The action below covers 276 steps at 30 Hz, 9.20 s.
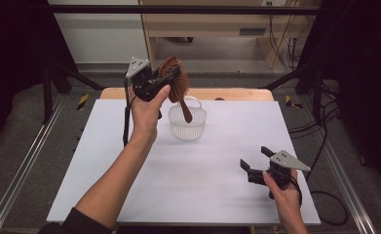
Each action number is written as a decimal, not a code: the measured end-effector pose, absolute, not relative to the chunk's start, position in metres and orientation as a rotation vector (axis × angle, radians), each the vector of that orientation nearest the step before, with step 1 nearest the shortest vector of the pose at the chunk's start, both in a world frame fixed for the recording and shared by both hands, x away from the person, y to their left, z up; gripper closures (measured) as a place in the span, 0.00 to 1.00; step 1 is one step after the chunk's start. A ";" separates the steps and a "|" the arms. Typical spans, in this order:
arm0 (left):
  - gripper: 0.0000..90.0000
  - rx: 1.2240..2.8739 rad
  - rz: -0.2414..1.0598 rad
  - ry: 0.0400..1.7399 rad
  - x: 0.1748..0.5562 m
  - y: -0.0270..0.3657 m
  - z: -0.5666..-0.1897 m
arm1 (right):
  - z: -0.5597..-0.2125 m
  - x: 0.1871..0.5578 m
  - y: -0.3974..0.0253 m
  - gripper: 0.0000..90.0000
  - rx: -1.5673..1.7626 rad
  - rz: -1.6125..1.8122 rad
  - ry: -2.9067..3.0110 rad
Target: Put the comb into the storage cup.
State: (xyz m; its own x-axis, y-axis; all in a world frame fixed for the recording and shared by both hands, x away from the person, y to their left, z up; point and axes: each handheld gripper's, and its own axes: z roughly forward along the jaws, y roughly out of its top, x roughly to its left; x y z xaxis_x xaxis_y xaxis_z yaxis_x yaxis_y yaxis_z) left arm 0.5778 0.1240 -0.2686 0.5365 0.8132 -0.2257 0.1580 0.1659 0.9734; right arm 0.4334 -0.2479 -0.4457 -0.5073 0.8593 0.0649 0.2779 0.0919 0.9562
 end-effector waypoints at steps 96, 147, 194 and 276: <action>0.58 1.393 0.588 0.957 0.601 0.093 -0.330 | -0.448 0.434 -0.249 0.06 1.133 1.450 1.853; 0.57 1.399 0.572 0.962 0.605 0.090 -0.354 | -0.449 0.434 -0.248 0.06 1.133 1.453 1.871; 0.52 1.458 0.526 0.949 0.603 0.134 -0.370 | -0.451 0.436 -0.240 0.06 1.126 1.443 1.902; 0.37 1.435 0.553 1.033 0.611 0.161 -0.389 | -0.455 0.437 -0.234 0.06 1.118 1.443 1.954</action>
